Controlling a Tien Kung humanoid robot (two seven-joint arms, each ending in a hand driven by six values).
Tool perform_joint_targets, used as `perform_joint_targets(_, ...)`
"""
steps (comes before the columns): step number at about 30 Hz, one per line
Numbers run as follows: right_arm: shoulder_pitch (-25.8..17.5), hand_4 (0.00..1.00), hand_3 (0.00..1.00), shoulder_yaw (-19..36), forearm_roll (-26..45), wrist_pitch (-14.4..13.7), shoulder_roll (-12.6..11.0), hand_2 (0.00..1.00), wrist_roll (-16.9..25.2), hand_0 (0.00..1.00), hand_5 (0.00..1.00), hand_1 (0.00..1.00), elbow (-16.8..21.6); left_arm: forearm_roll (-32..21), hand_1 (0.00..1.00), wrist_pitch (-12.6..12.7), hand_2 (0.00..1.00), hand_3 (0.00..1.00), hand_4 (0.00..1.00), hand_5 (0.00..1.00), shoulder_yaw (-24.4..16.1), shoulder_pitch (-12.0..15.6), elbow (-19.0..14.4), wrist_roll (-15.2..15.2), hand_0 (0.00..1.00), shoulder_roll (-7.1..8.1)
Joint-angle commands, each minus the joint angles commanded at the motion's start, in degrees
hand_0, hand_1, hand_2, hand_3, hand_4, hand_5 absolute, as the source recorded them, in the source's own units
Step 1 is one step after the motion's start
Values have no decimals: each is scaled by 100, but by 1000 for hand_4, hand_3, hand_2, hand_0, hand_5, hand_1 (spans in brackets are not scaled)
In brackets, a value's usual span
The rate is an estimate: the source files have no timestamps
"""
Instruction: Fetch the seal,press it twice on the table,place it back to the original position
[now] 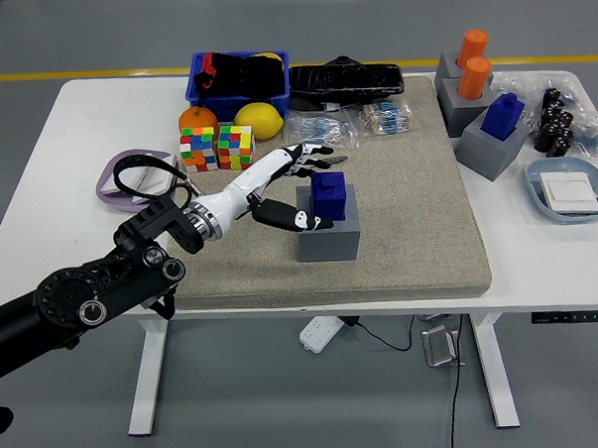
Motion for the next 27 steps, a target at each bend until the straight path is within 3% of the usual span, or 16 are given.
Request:
perform_joint_targets(7,104,702,626,-61,29,-7,-53,692,-9,770,362,685,-15,19,729,122,703,841,998,42,-3,-155,201,-73,771,-141)
perform_joint_targets(16,-22,705,627,15,44,-10,-73,692,-14,771,363,685,-10,-32,724,150,718,837,998,22,155,-142,418,-93,763,-281)
perform_joint_targets(27,-43,705,628,13,0,1,2,692,-14,771,363,685,-41,1,717,388,726,836,990,2,135,-166,662,-202,742,-308)
